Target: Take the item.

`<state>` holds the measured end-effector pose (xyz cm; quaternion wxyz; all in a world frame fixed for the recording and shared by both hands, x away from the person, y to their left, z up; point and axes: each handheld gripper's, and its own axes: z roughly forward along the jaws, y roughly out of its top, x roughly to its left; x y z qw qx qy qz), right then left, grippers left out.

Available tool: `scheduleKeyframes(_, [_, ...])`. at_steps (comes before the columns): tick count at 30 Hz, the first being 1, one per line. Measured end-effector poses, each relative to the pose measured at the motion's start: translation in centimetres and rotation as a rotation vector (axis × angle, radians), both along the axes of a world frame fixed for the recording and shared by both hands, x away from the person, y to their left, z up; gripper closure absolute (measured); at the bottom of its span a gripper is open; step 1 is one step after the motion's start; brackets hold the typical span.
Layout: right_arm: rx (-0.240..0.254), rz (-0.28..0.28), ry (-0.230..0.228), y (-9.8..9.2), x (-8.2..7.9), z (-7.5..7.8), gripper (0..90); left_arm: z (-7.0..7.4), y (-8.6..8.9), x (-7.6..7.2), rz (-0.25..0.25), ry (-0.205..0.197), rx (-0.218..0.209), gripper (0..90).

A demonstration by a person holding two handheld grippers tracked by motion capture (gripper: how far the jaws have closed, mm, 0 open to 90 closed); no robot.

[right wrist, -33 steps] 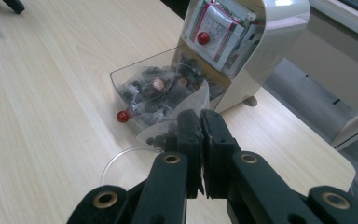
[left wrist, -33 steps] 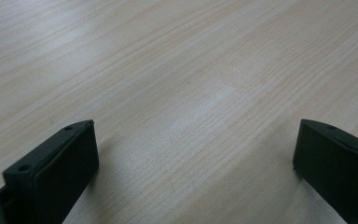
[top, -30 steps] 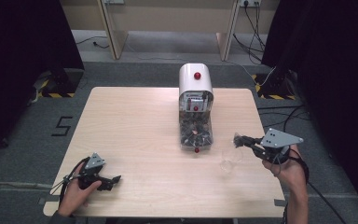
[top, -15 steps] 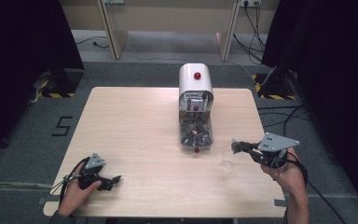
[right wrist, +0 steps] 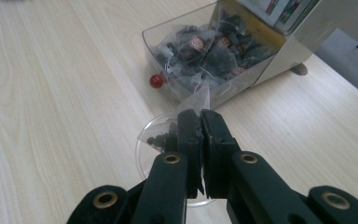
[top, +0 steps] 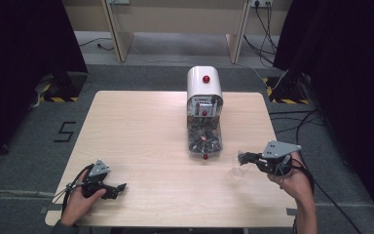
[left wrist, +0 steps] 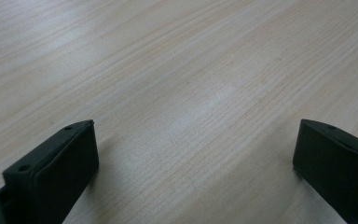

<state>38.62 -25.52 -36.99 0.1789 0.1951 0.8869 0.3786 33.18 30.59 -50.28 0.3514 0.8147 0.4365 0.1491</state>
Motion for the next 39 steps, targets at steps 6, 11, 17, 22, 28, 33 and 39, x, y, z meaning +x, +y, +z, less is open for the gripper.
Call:
scheduleKeyframes(6, [-0.024, 0.002, 0.031, 0.1, 0.4, -0.8, 87.6, 0.0, 0.0, 0.0, 0.0, 0.0, 0.0, 0.0])
scheduleKeyframes(11, [-0.034, -0.001, 0.047, 0.2, 0.6, -1.2, 87.5, 0.0, 0.0, 0.0, 0.0, 0.0, 0.0, 0.0])
scheduleKeyframes(17, [-0.039, -0.004, 0.057, 0.2, 0.8, -1.6, 87.2, 0.0, 0.0, 0.0, 0.0, 0.0, 0.0, 0.0])
scheduleKeyframes(22, [-0.041, -0.002, 0.066, 0.2, 1.0, -1.9, 85.1, 0.0, 0.0, 0.0, 0.0, 0.0, 0.0, 0.0])
scheduleKeyframes(28, [-0.031, -0.01, 0.071, 0.3, 1.1, -2.2, 81.8, 0.0, 0.0, 0.0, 0.0, 0.0, 0.0, 0.0])
scheduleKeyframes(33, [-0.022, -0.011, 0.062, 0.4, 1.1, -2.0, 79.9, 0.0, 0.0, 0.0, 0.0, 0.0, 0.0, 0.0])
scheduleKeyframes(39, [0.007, -0.031, 0.044, 0.0, 0.9, -1.5, 76.7, 0.0, 0.0, 0.0, 0.0, 0.0, 0.0, 0.0])
